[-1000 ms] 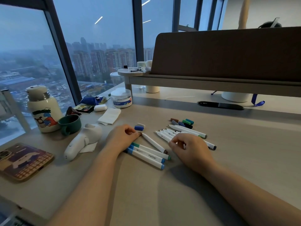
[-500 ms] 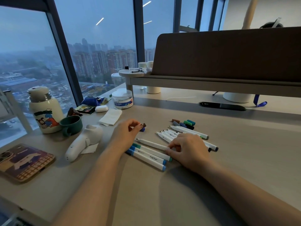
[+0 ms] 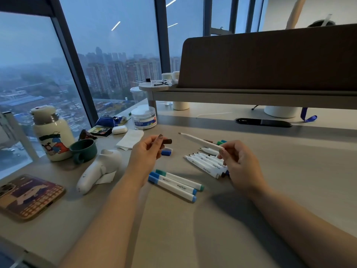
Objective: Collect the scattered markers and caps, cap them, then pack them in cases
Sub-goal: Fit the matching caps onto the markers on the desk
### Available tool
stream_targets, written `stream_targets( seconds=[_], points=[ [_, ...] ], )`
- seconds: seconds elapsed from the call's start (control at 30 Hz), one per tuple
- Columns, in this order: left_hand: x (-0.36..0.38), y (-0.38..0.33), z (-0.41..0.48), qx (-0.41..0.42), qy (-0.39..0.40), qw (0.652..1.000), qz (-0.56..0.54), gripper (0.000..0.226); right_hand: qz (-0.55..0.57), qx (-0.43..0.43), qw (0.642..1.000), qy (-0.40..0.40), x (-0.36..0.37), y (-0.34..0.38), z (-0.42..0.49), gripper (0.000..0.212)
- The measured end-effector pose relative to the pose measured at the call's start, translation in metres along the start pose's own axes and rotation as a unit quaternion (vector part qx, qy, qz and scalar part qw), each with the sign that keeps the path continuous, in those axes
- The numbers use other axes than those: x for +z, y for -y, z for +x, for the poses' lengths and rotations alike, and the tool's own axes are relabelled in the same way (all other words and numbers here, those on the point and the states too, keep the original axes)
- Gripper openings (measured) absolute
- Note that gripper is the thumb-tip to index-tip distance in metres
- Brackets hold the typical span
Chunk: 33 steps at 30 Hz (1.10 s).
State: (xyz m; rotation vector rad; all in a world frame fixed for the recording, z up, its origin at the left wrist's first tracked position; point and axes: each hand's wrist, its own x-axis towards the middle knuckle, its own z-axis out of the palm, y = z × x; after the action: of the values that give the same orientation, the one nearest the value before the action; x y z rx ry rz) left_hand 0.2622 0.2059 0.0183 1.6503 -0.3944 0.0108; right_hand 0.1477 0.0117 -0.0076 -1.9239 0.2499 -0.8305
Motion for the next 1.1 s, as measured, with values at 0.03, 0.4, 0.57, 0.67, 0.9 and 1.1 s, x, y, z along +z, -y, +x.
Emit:
stream_targets(
  seconds=[0.03, 0.4, 0.57, 0.67, 0.9, 1.1],
  points=[
    [0.000, 0.000, 0.000, -0.004, -0.001, 1.000, -0.005, 0.014, 0.014, 0.001, 1.000, 0.003, -0.001, 0.000, 0.000, 0.017],
    [0.000, 0.001, -0.001, 0.016, 0.029, 0.999, 0.011, 0.021, 0.063, 0.008, 0.998, 0.017, -0.001, 0.003, -0.001, 0.011],
    [0.003, 0.003, -0.002, 0.051, 0.065, 0.996, 0.046, 0.021, 0.042, -0.011, 0.999, 0.026, 0.000, 0.004, -0.002, 0.017],
    [0.005, 0.005, -0.002, 0.055, 0.087, 0.993, 0.063, 0.021, 0.041, -0.033, 0.999, 0.011, 0.002, 0.010, -0.006, 0.020],
    [0.015, 0.009, -0.005, 0.027, 0.106, 0.987, 0.120, 0.026, 0.028, -0.149, 0.988, -0.011, 0.012, 0.024, -0.017, 0.015],
    [0.016, 0.007, -0.006, 0.054, 0.097, 0.984, 0.141, 0.024, 0.038, -0.149, 0.988, -0.021, 0.008, 0.023, -0.016, 0.012]
  ],
)
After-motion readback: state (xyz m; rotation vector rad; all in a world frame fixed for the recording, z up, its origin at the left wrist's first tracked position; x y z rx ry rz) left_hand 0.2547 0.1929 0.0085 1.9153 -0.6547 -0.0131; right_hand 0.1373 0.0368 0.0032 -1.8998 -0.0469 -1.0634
